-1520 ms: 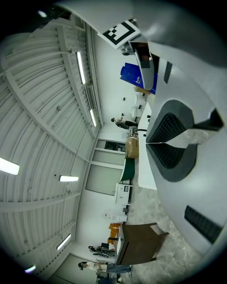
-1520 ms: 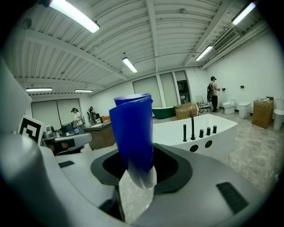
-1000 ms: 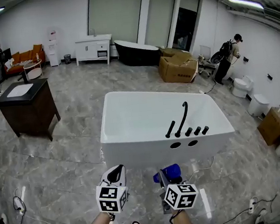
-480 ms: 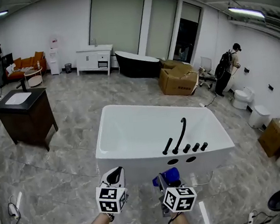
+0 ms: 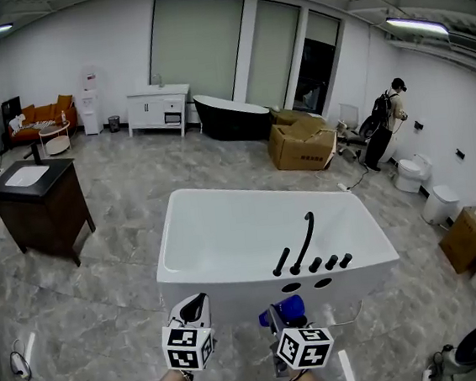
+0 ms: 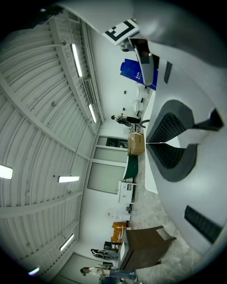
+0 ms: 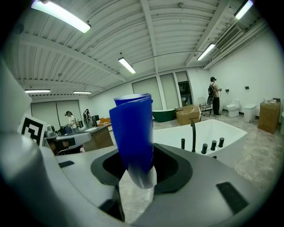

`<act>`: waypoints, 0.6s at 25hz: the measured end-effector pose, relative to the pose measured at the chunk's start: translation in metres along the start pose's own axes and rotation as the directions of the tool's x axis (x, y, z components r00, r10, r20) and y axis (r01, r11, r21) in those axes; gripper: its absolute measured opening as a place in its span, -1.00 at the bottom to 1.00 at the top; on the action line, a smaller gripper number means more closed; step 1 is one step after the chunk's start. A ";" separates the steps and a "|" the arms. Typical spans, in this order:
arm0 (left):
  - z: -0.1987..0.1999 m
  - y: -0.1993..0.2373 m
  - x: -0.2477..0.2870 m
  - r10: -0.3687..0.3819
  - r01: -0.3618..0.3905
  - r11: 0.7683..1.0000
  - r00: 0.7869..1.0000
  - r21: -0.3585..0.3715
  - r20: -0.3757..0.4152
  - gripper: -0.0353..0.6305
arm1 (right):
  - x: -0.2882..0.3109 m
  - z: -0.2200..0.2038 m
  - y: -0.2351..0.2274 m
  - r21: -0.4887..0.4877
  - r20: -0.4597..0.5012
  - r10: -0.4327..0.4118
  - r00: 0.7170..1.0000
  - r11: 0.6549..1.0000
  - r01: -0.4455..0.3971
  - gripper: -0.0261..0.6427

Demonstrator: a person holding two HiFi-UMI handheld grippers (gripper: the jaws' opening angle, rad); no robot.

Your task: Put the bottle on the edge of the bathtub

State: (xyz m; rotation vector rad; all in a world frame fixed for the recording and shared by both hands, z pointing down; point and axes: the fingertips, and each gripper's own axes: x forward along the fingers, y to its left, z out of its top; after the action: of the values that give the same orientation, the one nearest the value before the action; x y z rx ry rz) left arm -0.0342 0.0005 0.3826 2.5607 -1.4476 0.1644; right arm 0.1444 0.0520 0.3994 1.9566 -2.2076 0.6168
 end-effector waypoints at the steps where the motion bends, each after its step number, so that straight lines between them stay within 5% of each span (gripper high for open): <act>1: -0.003 0.001 0.000 0.001 -0.001 1.000 1.000 -0.001 -0.007 -0.83 | 0.001 -0.003 0.000 0.004 -0.005 -0.001 1.000 1.000 0.001 -0.40; 15: -0.001 0.002 0.029 -0.022 0.022 1.000 1.000 -0.014 0.006 -0.83 | 0.014 -0.003 -0.021 0.009 -0.028 -0.039 0.999 0.999 0.039 -0.40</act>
State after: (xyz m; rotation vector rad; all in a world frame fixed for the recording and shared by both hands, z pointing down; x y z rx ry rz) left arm -0.0210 -0.0248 0.3897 2.5673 -1.4172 0.1432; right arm 0.1622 0.0388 0.4121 1.9780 -2.1491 0.6463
